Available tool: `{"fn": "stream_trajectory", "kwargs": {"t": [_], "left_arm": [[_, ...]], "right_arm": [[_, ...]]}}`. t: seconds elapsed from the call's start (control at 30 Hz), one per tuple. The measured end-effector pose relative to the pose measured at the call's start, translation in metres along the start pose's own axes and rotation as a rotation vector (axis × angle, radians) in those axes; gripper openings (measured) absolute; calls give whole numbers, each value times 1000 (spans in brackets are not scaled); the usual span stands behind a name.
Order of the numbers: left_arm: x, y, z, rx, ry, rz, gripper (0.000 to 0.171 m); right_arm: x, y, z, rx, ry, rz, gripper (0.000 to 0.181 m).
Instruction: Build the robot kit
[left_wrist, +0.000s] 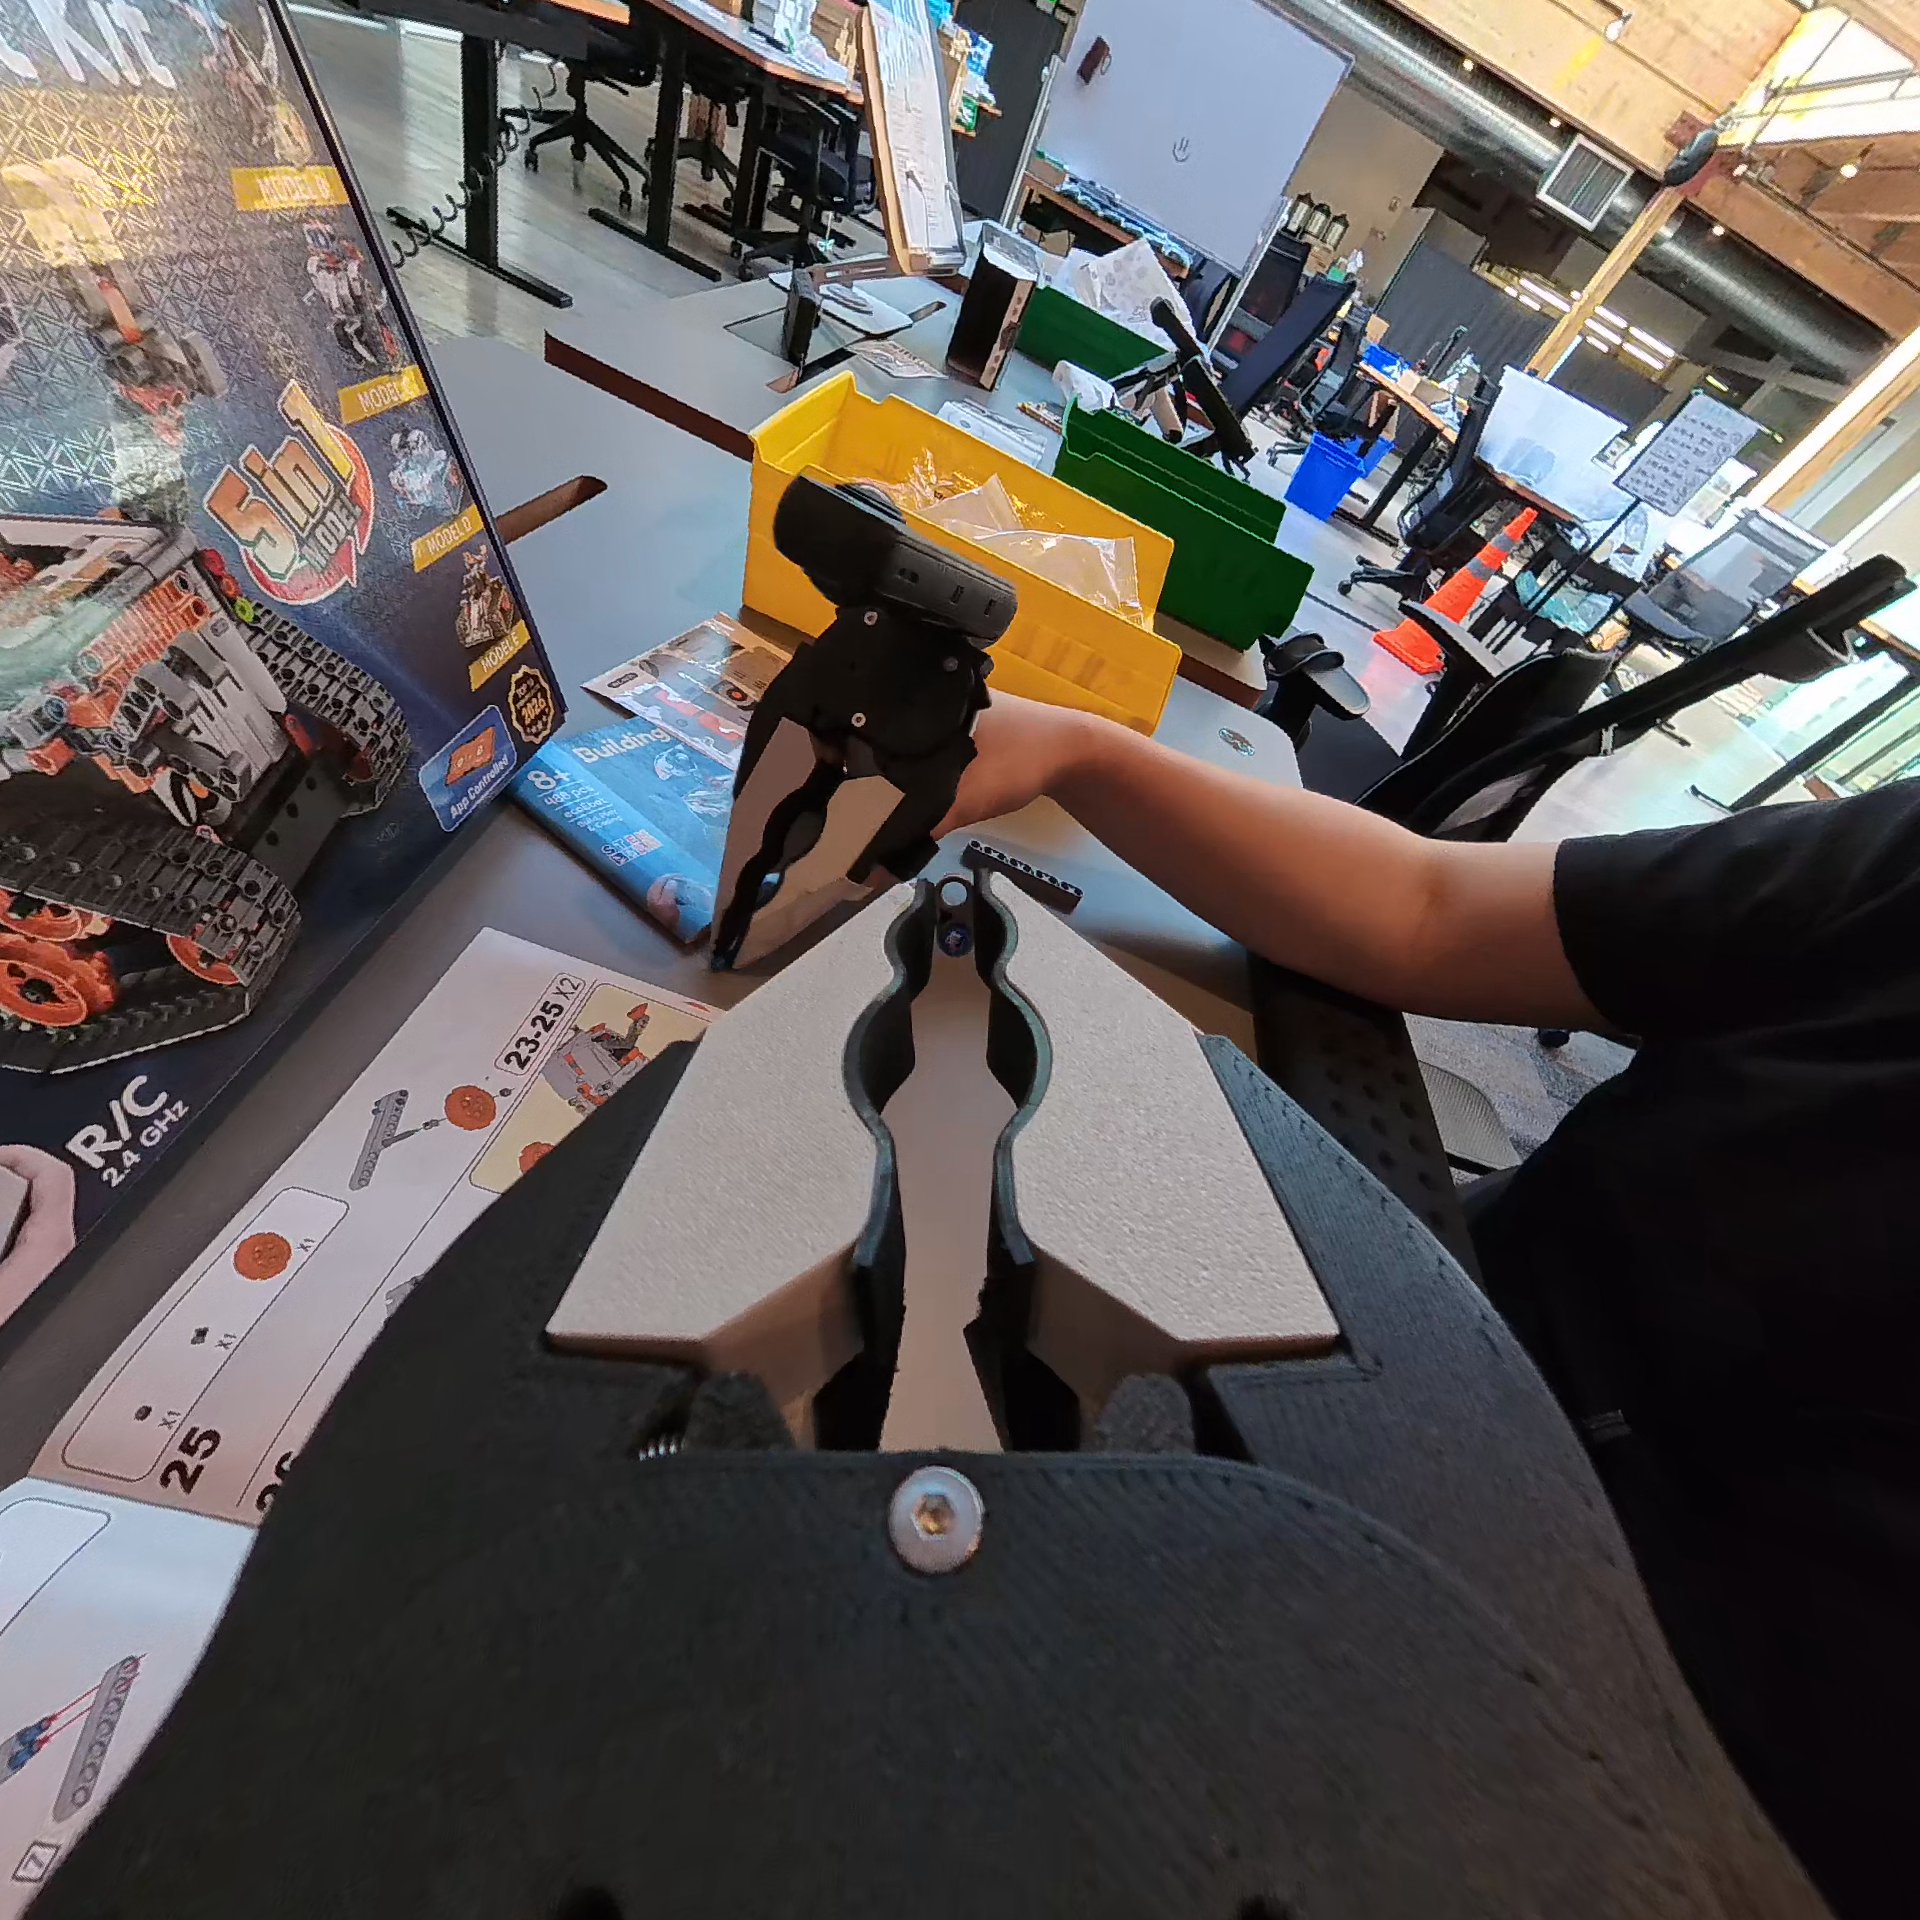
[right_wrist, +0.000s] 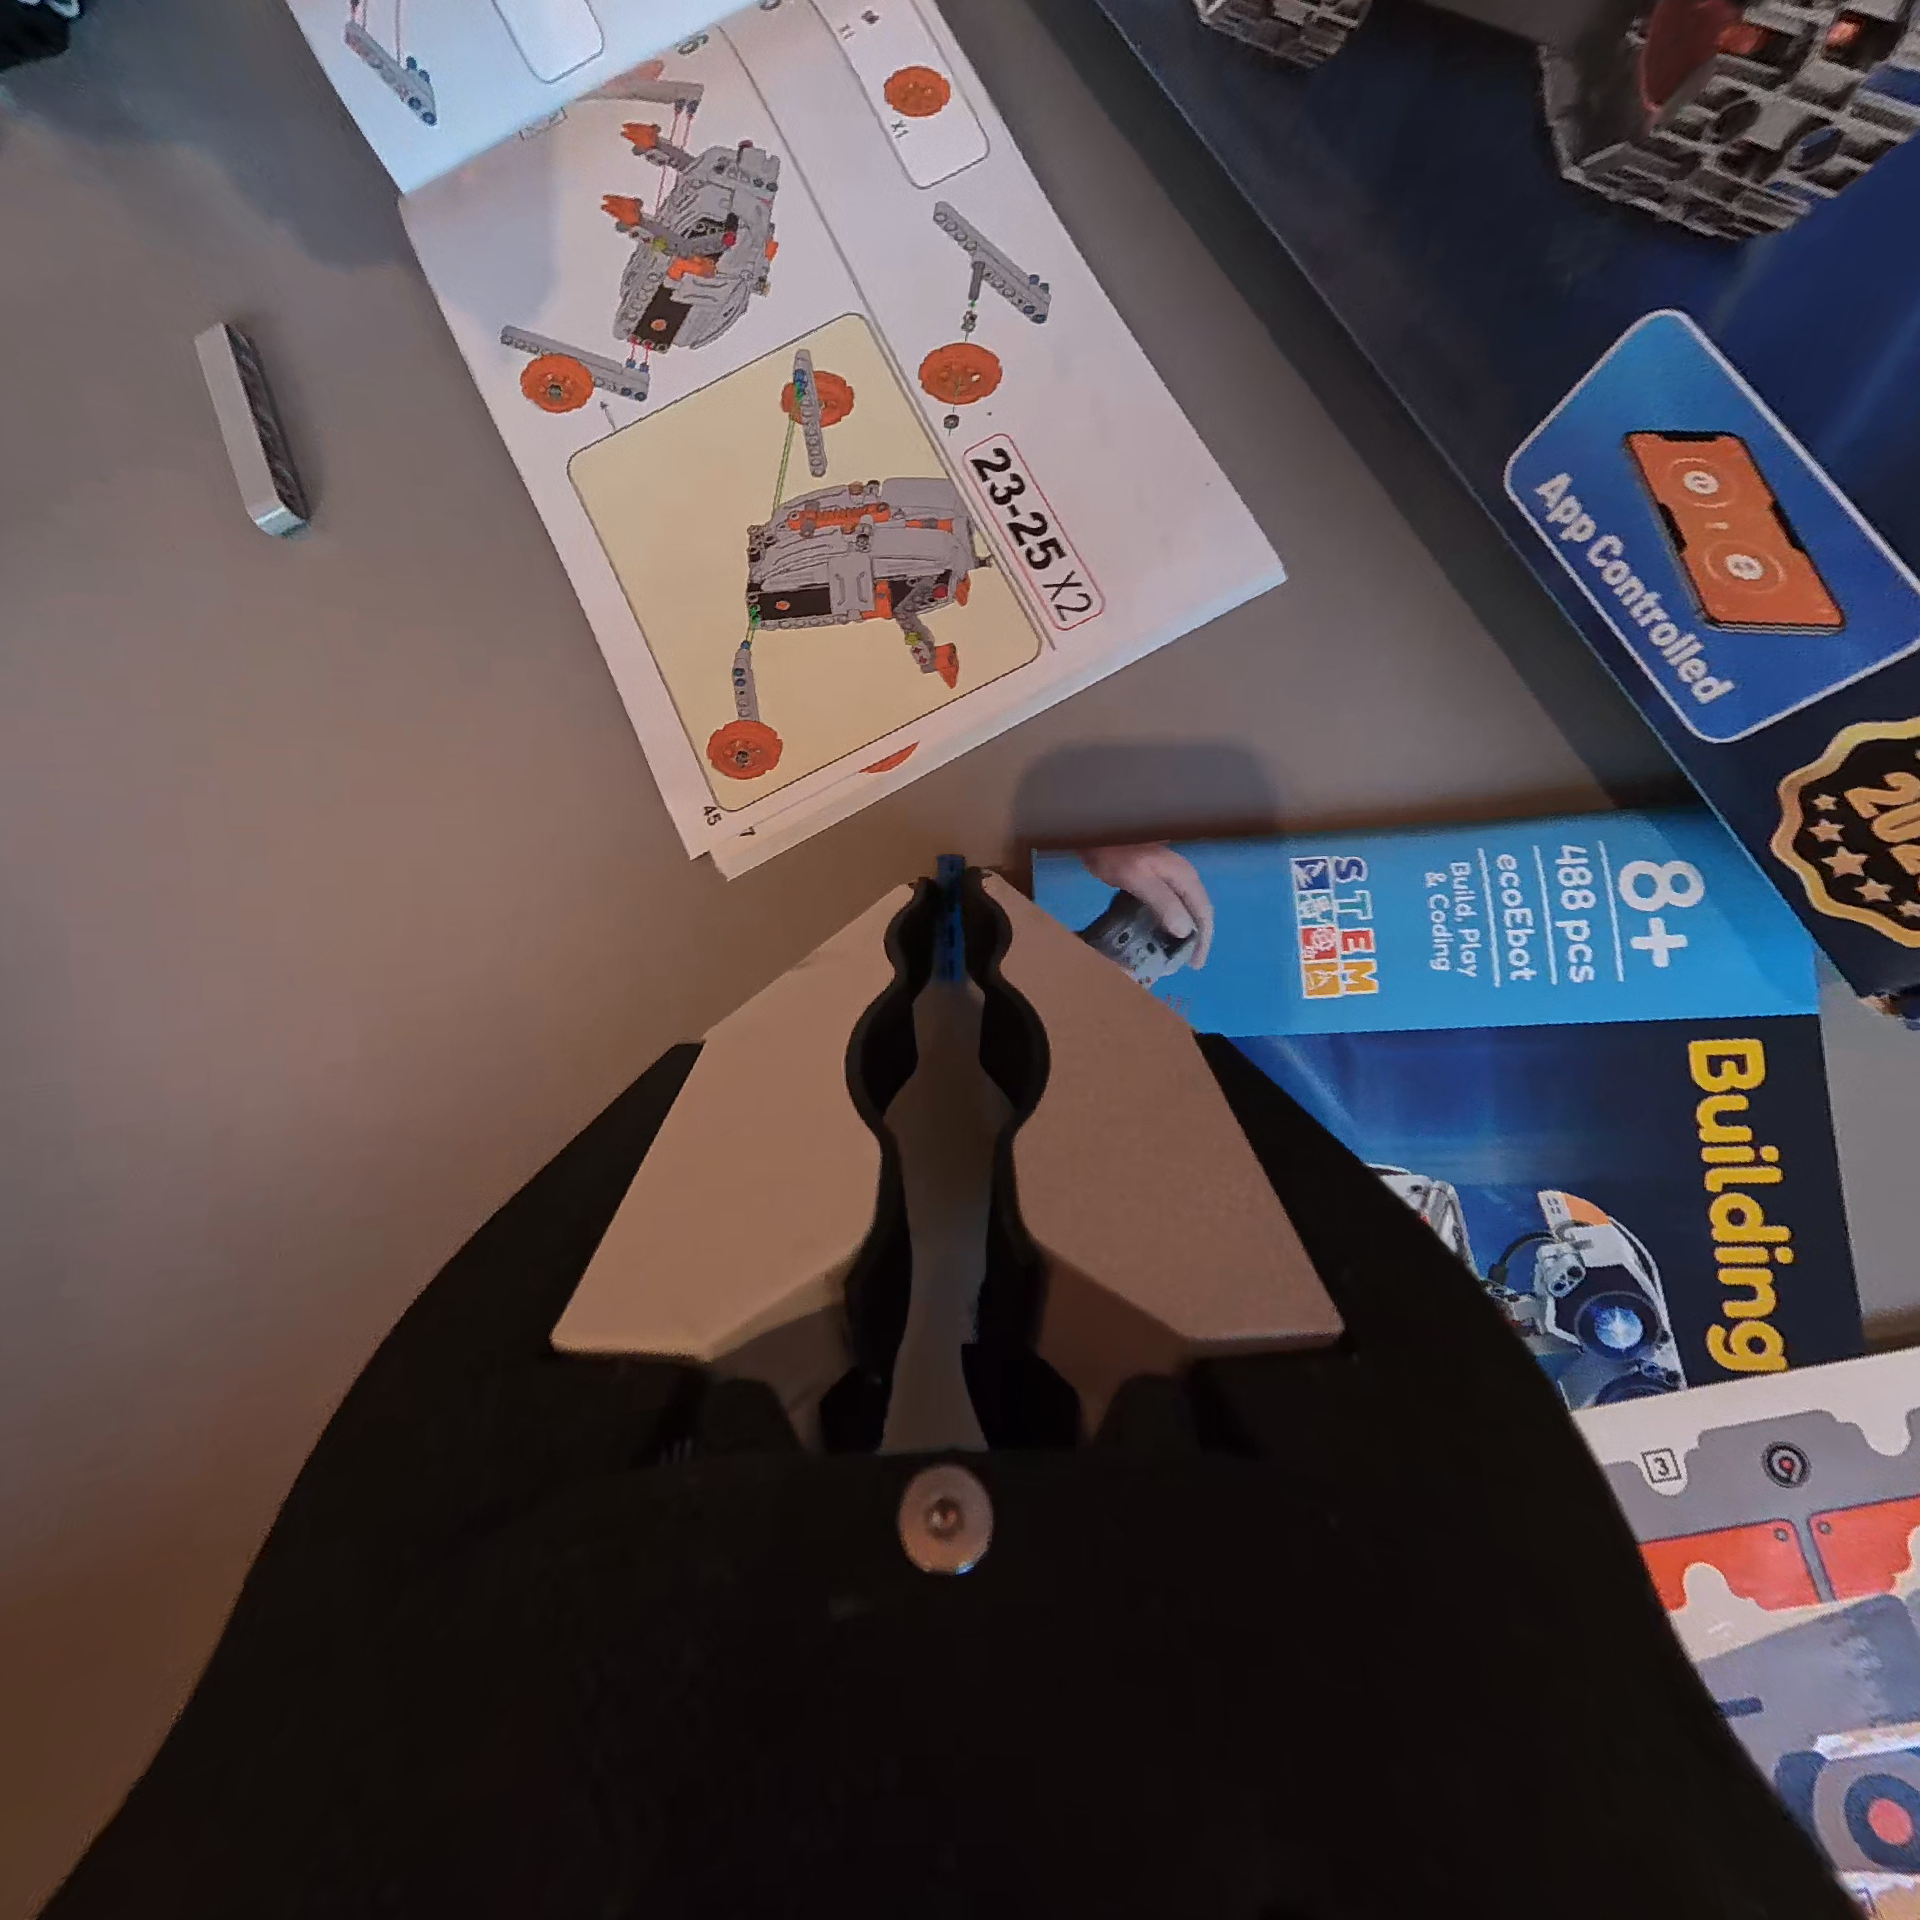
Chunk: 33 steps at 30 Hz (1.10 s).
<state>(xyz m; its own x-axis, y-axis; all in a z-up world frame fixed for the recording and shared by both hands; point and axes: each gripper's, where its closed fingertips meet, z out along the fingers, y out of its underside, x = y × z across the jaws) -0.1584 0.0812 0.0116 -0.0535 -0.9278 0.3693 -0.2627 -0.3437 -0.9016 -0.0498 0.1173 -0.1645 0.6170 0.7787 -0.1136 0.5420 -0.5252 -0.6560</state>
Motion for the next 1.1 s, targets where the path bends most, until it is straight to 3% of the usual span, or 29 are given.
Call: {"fn": "stream_trajectory", "kwargs": {"t": [1.1], "left_arm": [[1,6,5,-37,13,-10,6]], "right_arm": [[-10,7,-10,5,-99,-17,6]]}}
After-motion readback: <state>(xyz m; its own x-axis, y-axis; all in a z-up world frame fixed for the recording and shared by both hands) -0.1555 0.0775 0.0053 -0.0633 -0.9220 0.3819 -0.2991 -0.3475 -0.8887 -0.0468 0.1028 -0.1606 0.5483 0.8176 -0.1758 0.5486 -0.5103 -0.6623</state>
